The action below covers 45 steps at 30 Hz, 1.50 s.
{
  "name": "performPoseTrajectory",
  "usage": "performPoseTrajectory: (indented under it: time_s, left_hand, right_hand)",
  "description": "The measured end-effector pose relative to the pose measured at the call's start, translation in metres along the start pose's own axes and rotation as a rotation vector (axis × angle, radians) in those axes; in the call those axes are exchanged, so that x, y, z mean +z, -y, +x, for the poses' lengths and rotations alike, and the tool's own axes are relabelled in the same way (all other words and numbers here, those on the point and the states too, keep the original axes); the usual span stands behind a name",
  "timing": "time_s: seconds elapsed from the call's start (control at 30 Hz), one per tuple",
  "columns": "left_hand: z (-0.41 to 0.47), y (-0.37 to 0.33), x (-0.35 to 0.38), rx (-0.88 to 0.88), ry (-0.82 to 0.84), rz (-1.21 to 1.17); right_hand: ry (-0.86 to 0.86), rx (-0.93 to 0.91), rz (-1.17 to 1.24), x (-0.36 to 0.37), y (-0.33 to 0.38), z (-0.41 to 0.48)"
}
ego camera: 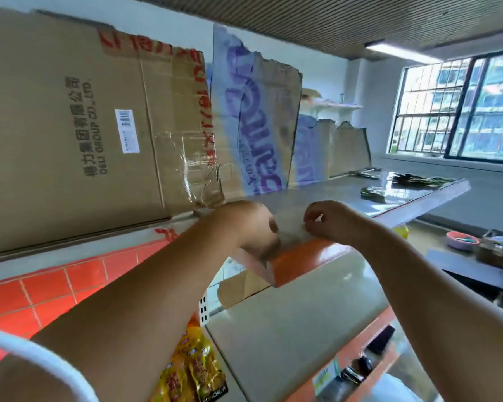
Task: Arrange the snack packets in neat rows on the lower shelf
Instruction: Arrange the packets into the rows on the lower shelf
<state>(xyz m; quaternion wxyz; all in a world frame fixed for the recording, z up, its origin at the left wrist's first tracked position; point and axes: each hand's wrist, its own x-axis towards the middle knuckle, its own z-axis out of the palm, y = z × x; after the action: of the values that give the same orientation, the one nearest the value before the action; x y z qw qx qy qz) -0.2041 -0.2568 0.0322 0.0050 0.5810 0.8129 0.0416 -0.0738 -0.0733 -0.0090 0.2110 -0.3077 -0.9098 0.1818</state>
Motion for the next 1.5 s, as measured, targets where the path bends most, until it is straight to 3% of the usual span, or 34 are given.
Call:
performPoseTrajectory:
  time_s: [0.23,0.37,0.57,0.73,0.9,1.07,1.2,1.27,1.37,1.5]
  left_hand:
    - [0.061,-0.062,-0.008,-0.104,0.167,0.167]
    - [0.099,-0.098,-0.003,-0.215,0.222,0.143]
    - [0.124,-0.116,0.008,-0.309,0.177,0.031]
    - [0.148,-0.127,0.012,-0.267,0.188,-0.074]
    - [0.182,-0.144,-0.004,-0.200,0.276,0.075]
    - [0.227,-0.152,-0.011,-0.207,0.227,0.072]
    - [0.262,-0.157,-0.008,-0.157,0.149,-0.009]
    - [0.275,-0.159,-0.003,-0.070,0.067,-0.098]
    - [0.283,-0.166,-0.002,-0.001,-0.017,-0.169]
    - [0.286,-0.171,0.002,-0.087,-0.109,-0.187]
  right_hand:
    - [-0.127,0.111,-0.147,-0.037,-0.084,0.045]
    - [-0.080,0.161,-0.193,-0.062,-0.133,0.072]
    - [0.058,0.212,-0.239,-0.086,-0.166,0.098]
    - [0.023,0.111,-0.160,-0.087,-0.177,0.099]
    - [0.038,0.008,-0.072,-0.090,-0.180,0.102]
    - [-0.034,-0.094,-0.142,-0.090,-0.183,0.105]
    - [-0.253,-0.132,0.157,-0.086,-0.204,0.108]
    - [-0.263,-0.078,0.461,-0.093,-0.207,0.107]
    - [-0.131,0.103,0.930,-0.106,-0.201,0.117]
    - [0.079,0.203,0.842,-0.105,-0.204,0.151]
